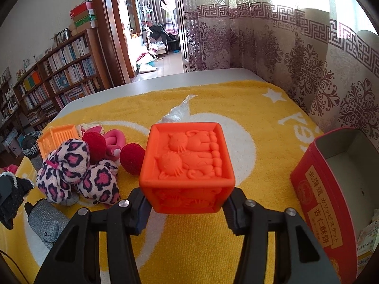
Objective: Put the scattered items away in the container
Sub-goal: 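Lift the orange cube and black hat and carry both to the red box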
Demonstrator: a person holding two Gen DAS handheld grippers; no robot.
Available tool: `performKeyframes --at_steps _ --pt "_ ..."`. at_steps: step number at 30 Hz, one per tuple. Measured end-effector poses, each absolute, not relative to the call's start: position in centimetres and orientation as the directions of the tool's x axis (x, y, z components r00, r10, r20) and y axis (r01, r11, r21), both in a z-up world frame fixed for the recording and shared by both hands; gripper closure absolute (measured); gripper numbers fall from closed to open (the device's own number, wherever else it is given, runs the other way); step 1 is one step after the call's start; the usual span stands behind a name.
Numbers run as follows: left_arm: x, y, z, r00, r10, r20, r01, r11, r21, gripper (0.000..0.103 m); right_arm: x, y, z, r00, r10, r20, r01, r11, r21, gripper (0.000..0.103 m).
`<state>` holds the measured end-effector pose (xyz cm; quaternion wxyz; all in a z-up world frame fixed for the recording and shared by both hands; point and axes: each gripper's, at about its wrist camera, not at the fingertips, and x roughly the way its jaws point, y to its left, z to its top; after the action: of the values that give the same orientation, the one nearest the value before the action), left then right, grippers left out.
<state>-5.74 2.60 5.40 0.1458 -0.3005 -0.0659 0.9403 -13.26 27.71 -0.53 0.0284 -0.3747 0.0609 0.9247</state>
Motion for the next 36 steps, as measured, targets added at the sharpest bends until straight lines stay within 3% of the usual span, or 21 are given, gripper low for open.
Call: performKeyframes --at_steps 25,36 --pt "-4.4 5.2 6.6 -0.805 0.295 -0.515 -0.268 -0.955 -0.127 0.054 -3.4 36.4 4.3 -0.793 0.173 -0.585 -0.315 -0.937 0.15 0.047" --pt "-3.2 10.5 7.9 -0.752 0.398 -0.526 -0.397 -0.91 -0.121 0.054 -0.2 43.9 6.2 -0.77 0.283 -0.571 -0.449 -0.877 0.171 0.047"
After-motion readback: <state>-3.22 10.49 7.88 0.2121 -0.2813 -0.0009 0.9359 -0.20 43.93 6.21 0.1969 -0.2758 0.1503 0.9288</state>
